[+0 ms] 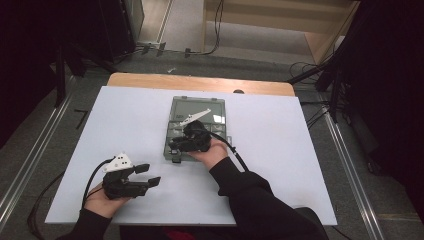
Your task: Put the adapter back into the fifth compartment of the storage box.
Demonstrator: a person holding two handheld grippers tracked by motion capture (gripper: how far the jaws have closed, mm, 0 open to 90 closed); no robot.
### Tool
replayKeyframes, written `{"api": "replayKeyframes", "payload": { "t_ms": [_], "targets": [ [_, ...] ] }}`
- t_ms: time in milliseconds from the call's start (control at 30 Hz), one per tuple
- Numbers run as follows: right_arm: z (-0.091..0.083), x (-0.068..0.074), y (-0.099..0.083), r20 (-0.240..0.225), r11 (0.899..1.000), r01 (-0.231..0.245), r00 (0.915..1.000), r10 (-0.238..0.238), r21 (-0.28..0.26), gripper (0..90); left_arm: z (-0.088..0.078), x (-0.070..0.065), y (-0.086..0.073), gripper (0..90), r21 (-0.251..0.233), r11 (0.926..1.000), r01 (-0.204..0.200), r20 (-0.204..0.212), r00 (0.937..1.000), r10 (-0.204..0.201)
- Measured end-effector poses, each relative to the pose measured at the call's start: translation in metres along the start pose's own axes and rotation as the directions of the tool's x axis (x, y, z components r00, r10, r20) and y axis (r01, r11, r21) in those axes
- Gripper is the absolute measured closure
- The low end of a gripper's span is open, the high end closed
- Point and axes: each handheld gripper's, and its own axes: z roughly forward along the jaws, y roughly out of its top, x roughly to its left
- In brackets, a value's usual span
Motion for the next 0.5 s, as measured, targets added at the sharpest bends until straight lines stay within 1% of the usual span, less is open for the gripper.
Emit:
{"api": "replayKeyframes", "payload": {
  "t_ms": [33,133,167,200,233,300,333,367,400,500],
  "targets": [
    [-0.002,0.001,0.001,-0.002,1.0,-0.003,1.0,0.003,-0.009,64.4,0.0,0.0,0.0,33.6,-0.002,1.0,0.0,-0.003,1.0,0.0],
    [-0.009,0.004,0.002,-0.005,0.999,0.018,0.9998,-0.019,-0.043,56.9,0.0,0.0,0.001,33.6,-0.011,0.9999,0.002,-0.004,1.0,-0.002],
    [-0.011,0.004,0.002,-0.004,0.998,0.03,0.9995,-0.03,-0.055,54.4,0.0,0.0,0.001,33.6,-0.011,0.9999,-0.001,-0.005,1.0,0.0],
    [-0.013,0.004,0.002,-0.006,0.997,0.046,0.9989,-0.046,-0.065,54.3,0.0,0.001,0.002,33.6,-0.008,0.9999,0.006,-0.007,1.0,-0.006],
    [-0.015,0.005,0.001,-0.008,0.997,0.042,0.9991,-0.042,-0.063,54.0,0.0,0.001,0.002,33.6,-0.008,0.9999,0.014,-0.009,0.9999,-0.014],
    [-0.018,0.004,-0.001,-0.006,0.996,0.048,0.9988,-0.048,-0.075,50.7,0.0,0.002,0.003,33.6,-0.01,0.9998,0.015,-0.011,0.9998,-0.015],
    [-0.019,0.003,-0.001,-0.004,0.996,0.061,0.9981,-0.061,-0.072,49.3,0.001,0.003,0.004,33.5,-0.016,0.9997,0.018,-0.013,0.9998,-0.018],
    [-0.02,0.003,-0.002,0.001,0.996,0.058,0.9983,-0.058,-0.072,48.7,0.001,0.003,0.005,33.6,-0.018,0.9997,0.014,-0.013,0.9998,-0.015],
    [-0.022,0.002,-0.003,0.005,0.996,0.06,0.9982,-0.06,-0.07,48.0,0.002,0.004,0.005,33.6,-0.021,0.9996,0.02,-0.014,0.9997,-0.02],
    [-0.028,0.001,-0.006,0.011,0.995,0.059,0.9983,-0.058,-0.082,47.4,0.004,0.004,0.008,33.5,-0.023,0.9995,0.019,-0.016,0.9997,-0.02]
  ]
}}
